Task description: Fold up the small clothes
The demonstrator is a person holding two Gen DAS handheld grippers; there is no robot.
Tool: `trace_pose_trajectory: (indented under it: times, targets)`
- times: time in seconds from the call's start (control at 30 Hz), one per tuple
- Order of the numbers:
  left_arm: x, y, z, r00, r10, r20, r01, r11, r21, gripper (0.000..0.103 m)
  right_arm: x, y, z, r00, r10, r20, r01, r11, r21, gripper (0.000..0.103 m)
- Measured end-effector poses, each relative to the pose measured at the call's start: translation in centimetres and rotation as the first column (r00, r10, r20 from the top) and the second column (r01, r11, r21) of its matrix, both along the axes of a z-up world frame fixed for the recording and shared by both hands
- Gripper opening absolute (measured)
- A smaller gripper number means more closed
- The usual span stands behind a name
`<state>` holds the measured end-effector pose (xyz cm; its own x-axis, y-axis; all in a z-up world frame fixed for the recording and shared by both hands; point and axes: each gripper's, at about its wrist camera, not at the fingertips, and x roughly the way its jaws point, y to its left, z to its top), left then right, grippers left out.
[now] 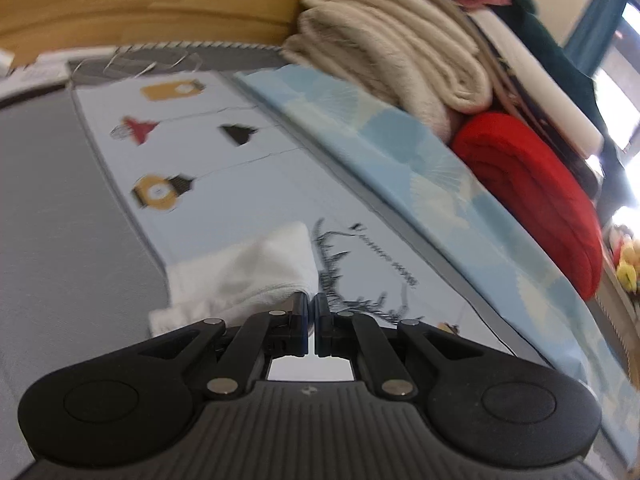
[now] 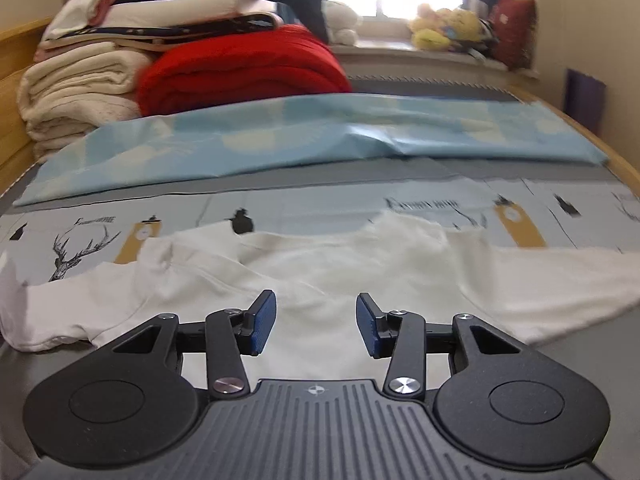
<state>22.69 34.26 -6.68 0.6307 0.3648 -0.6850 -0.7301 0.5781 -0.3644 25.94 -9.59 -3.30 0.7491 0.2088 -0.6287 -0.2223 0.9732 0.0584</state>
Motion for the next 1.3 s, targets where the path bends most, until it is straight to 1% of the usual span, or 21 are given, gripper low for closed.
trace_pose_trajectory:
  times: [0.07,0.1,0.13,0.17,0.23,0.3,0.4,0.47,0.5,0.53,0.6,0.63,0.67,0.7,0.73,0.77,0.83,0.93,1.03,1.13,1.3]
  targets:
    - [0.7,-1.3,0.6,1.000,-0.023,0.004,0.023,0.999,0.029,0.002,0.4,-0.2,-1.0,1.000,0.012,-0.005,-0.012,1.000,0.024,0.025]
    - [1.1,-2.1,0.9,0.999,-0.036,0.007,0.036,0.999,0.040,0.002,0.7,-0.5,-1.6,0.999,0.015,-0.036,-0.013,0.999,0.044,0.012]
    - [1.6,-2.8,1.1,0.999,-0.047,0.008,0.047,0.998,0.051,0.002,1.1,-0.6,-2.2,0.997,0.009,-0.078,-0.004,0.998,0.058,0.008]
    - [2.2,-3.9,1.3,0.998,-0.064,0.009,0.063,0.996,0.063,0.002,1.3,-0.9,-2.6,0.995,-0.001,-0.101,0.008,0.997,0.071,0.008]
    - [3.4,-6.2,1.7,0.993,-0.116,0.015,0.114,0.990,0.081,0.002,1.4,-1.2,-2.8,0.995,0.007,-0.101,0.001,0.997,0.078,0.008]
    - [4.7,-9.2,2.3,0.981,-0.195,0.023,0.192,0.976,0.101,0.002,1.4,-1.5,-2.6,0.995,0.027,-0.093,-0.021,0.998,0.067,0.008]
    - [6.2,-14.6,3.1,0.941,-0.337,0.032,0.328,0.931,0.161,0.002,1.6,-2.5,-2.3,0.995,0.026,-0.101,-0.019,0.998,0.065,0.008]
    - [7.0,-19.2,3.1,0.883,-0.469,0.018,0.458,0.869,0.185,0.002,1.9,-3.5,-2.4,0.993,0.006,-0.116,0.003,0.997,0.073,0.008]
    - [7.5,-21.6,2.8,0.843,-0.538,-0.001,0.530,0.829,0.179,0.002,2.2,-4.0,-2.4,0.992,-0.015,-0.125,0.024,0.997,0.076,0.008]
    - [8.0,-23.9,2.1,0.789,-0.614,-0.024,0.610,0.778,0.152,0.003,2.5,-4.6,-2.6,0.990,-0.037,-0.138,0.048,0.996,0.077,0.008]
    - [8.9,-27.6,0.3,0.651,-0.755,-0.077,0.759,0.649,0.058,0.005,3.1,-5.8,-3.0,0.980,-0.091,-0.177,0.108,0.990,0.090,0.009]
    - [9.2,-29.1,-0.6,0.597,-0.796,-0.104,0.801,0.598,0.022,0.007,3.5,-6.5,-3.3,0.970,-0.127,-0.208,0.151,0.983,0.103,0.009]
    - [9.3,-30.0,-1.3,0.580,-0.804,-0.131,0.812,0.584,0.014,0.007,3.8,-7.1,-3.6,0.960,-0.155,-0.234,0.185,0.976,0.115,0.009]
    - [9.4,-30.2,-1.7,0.585,-0.797,-0.152,0.807,0.590,0.014,0.009,4.0,-7.5,-3.9,0.949,-0.181,-0.257,0.218,0.968,0.124,0.009]
    - [9.6,-29.9,-1.9,0.602,-0.783,-0.159,0.794,0.608,0.010,0.011,4.3,-8.0,-4.2,0.938,-0.207,-0.277,0.250,0.960,0.128,0.009]
    - [9.8,-29.2,-1.9,0.628,-0.763,-0.154,0.772,0.635,0.004,0.012,4.4,-8.3,-4.5,0.929,-0.231,-0.289,0.275,0.954,0.122,0.009]
    - [10.1,-27.3,-1.6,0.692,-0.707,-0.143,0.716,0.698,0.012,0.015,4.6,-8.4,-4.9,0.917,-0.260,-0.302,0.304,0.946,0.111,0.009]
    - [10.4,-26.0,-1.1,0.743,-0.648,-0.165,0.663,0.747,0.055,0.018,4.8,-8.4,-4.9,0.915,-0.263,-0.304,0.315,0.940,0.133,0.009]
    - [10.4,-24.2,-0.9,0.782,-0.596,-0.184,0.616,0.783,0.083,0.019,4.9,-7.4,-4.8,0.929,-0.251,-0.272,0.290,0.950,0.114,0.009]
    - [10.4,-22.2,-0.3,0.813,-0.556,-0.170,0.574,0.816,0.074,0.019,5.1,-6.1,-5.1,0.935,-0.229,-0.269,0.264,0.959,0.103,0.009]
    - [9.5,-19.4,0.4,0.847,-0.512,-0.146,0.525,0.849,0.069,0.022,4.9,-3.9,-5.5,0.949,-0.189,-0.251,0.212,0.975,0.066,0.009]
